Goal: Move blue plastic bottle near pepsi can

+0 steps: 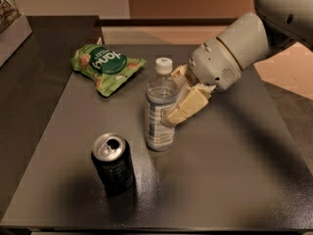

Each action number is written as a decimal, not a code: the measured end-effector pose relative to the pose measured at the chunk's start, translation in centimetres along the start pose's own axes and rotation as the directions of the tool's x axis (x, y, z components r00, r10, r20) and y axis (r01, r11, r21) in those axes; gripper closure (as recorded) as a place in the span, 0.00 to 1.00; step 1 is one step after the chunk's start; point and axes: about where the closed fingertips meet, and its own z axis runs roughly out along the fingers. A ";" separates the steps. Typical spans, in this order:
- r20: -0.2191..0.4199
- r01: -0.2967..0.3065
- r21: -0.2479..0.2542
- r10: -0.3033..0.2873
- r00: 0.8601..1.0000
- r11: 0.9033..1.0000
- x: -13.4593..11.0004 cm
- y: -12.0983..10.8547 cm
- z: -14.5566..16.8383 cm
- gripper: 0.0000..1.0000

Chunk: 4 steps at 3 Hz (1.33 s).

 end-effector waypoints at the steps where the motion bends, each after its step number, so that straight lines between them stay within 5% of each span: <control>1: 0.018 0.018 -0.033 -0.017 1.000 0.999 -0.2 1.1 1.2 1.00; 2: 0.032 0.061 -0.056 -0.059 0.998 0.997 -0.9 2.0 2.0 1.00; 4: 0.034 0.127 -0.084 -0.124 0.992 0.988 -1.3 2.8 3.0 0.59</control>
Offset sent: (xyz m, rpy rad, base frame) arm -0.0378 0.0223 -0.0029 0.0607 -0.0190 0.1381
